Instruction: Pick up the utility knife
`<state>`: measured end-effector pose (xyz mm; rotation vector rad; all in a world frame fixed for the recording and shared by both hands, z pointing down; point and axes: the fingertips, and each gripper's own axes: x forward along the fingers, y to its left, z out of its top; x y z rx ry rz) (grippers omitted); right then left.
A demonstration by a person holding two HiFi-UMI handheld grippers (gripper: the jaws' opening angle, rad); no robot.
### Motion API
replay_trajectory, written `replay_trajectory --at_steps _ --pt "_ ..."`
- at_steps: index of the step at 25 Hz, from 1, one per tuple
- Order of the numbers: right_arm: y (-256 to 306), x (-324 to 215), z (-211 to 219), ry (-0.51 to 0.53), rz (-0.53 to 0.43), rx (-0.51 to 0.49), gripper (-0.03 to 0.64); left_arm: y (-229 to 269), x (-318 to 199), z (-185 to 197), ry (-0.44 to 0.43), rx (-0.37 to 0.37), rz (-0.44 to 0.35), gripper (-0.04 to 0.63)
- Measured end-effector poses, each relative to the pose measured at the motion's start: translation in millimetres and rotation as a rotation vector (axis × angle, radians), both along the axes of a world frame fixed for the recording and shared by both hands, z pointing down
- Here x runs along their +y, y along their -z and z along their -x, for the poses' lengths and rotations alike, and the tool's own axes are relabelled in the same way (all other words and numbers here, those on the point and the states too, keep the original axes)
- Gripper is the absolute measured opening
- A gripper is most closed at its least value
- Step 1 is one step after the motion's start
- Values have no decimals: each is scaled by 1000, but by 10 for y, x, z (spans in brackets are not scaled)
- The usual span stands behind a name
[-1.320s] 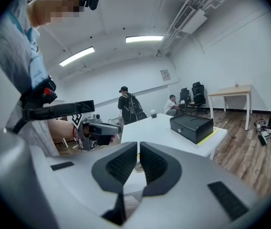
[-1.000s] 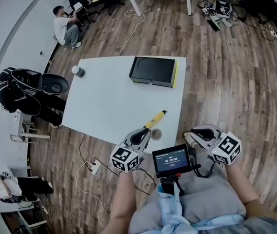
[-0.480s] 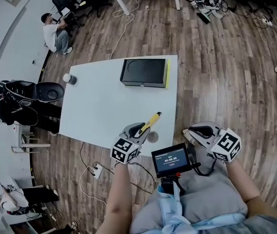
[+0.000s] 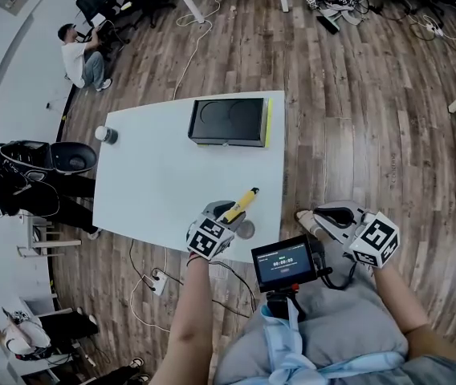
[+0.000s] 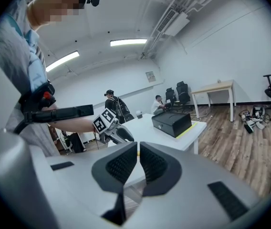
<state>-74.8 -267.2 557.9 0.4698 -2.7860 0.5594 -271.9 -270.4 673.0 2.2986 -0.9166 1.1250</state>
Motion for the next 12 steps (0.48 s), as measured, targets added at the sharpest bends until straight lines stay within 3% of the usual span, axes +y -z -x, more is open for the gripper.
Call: replay_trajectory --at_steps 12 --pt "-90 -60 -182 -28 26 5 32 -354 -75 -20 -26 -71 114 147"
